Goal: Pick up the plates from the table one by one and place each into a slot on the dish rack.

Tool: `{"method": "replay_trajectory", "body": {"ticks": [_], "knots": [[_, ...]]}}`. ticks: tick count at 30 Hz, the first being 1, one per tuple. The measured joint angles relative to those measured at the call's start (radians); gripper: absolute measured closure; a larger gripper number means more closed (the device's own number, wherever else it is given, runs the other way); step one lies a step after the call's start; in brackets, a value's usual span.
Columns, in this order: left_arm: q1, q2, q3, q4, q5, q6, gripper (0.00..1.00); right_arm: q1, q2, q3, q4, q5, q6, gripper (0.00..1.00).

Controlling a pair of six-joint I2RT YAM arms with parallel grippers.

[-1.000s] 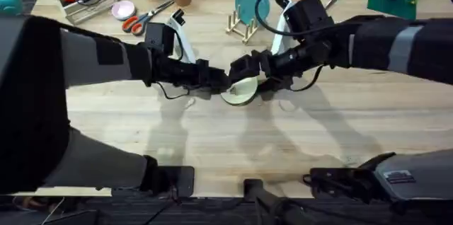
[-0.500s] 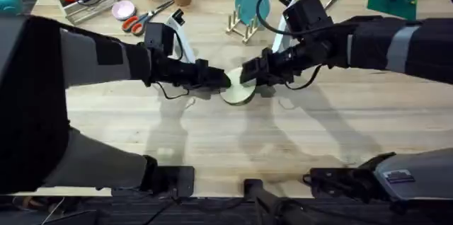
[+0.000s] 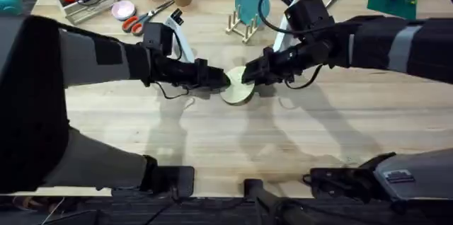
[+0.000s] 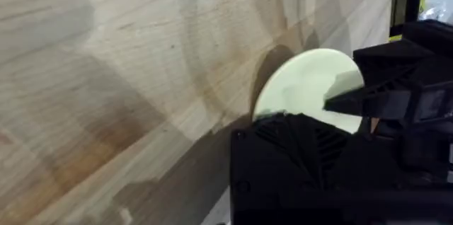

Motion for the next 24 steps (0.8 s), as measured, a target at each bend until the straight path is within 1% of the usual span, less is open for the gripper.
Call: {"method": "replay_trajectory", "body": {"ticks": [4, 7, 12, 16, 19, 24], "knots": [[0.0, -0.019, 0.0, -0.005, -0.008, -0.002, 0.961, -0.009, -0.008, 0.0, 0.004, -0.012, -0.013, 0.97], [-0.004, -0.07, 0.0, -0.027, -0.029, -0.006, 0.961, -0.021, -0.041, 0.0, 0.0, -0.008, -0.035, 0.971], [-0.005, -0.227, 0.014, -0.122, -0.095, -0.009, 0.961, -0.062, -0.114, 0.0, -0.013, 0.007, -0.091, 0.97], [-0.005, -0.341, 0.062, -0.206, -0.156, -0.002, 0.961, -0.077, -0.161, 0.015, -0.083, 0.025, -0.147, 0.97], [-0.005, -0.409, 0.11, -0.287, -0.203, 0.019, 0.961, -0.076, -0.17, 0.068, -0.188, 0.063, -0.206, 0.97], [-0.005, -0.487, 0.213, -0.467, -0.307, 0.082, 0.961, -0.076, -0.17, 0.233, -0.346, 0.143, -0.34, 0.971]]}}
